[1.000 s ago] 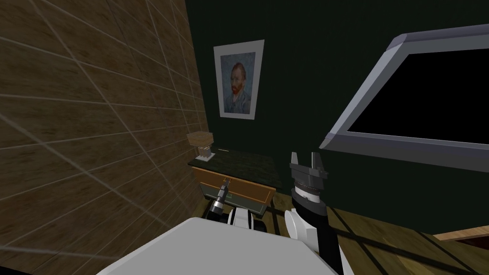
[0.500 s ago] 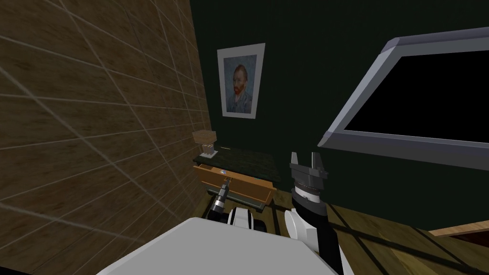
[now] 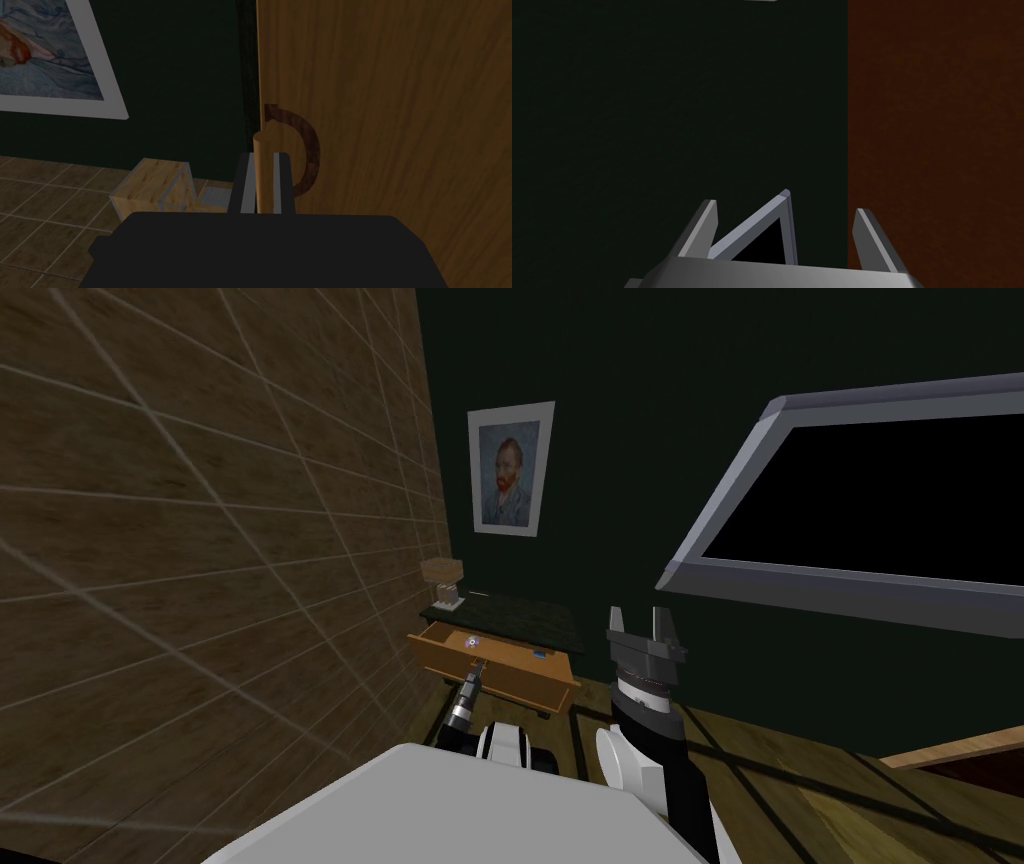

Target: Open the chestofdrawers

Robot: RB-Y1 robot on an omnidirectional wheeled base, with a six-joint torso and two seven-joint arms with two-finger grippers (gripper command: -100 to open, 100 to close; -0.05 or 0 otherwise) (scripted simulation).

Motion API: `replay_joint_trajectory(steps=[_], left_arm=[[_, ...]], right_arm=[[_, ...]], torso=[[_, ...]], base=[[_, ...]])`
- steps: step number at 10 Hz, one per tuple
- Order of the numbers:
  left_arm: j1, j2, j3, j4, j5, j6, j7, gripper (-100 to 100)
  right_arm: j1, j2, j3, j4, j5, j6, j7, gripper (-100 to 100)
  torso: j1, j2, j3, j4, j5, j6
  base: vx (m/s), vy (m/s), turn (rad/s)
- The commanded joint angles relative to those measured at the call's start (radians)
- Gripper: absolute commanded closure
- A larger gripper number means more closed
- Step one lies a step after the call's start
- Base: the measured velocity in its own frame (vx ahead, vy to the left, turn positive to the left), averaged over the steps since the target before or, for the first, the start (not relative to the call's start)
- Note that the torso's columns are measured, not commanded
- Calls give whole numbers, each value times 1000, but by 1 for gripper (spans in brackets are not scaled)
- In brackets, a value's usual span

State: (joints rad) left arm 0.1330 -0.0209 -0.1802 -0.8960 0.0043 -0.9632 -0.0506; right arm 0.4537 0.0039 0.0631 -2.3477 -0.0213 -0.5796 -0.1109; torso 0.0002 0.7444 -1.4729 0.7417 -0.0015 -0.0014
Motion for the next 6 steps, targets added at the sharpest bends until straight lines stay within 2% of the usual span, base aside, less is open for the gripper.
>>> replay_joint_trajectory(steps=[1,2,3,4,6], left_arm=[[14,0,-9,-41,-4,1,-2,100],[2,0,-5,-45,-2,39,-2,-100],[-15,-3,-2,-58,0,67,-3,-100],[-15,-3,-2,-58,0,67,-3,-100],[-48,-9,2,-84,4,125,-6,-100]], right_arm=[[0,0,0,0,0,0,0,0],[0,0,0,0,0,0,0,0],[0,0,0,0,0,0,0,0],[0,0,0,0,0,0,0,0],[0,0,0,0,0,0,0,0]], torso=[[-2,2,1,1,0,0],[-2,4,2,3,-1,0],[-2,-3,-1,0,0,1],[-1,-15,-7,-6,2,3],[0,-14,-8,-6,2,1]], base=[[-210,21,24],[-127,20,23],[-70,13,46],[-34,1,-8],[-36,8,23]])
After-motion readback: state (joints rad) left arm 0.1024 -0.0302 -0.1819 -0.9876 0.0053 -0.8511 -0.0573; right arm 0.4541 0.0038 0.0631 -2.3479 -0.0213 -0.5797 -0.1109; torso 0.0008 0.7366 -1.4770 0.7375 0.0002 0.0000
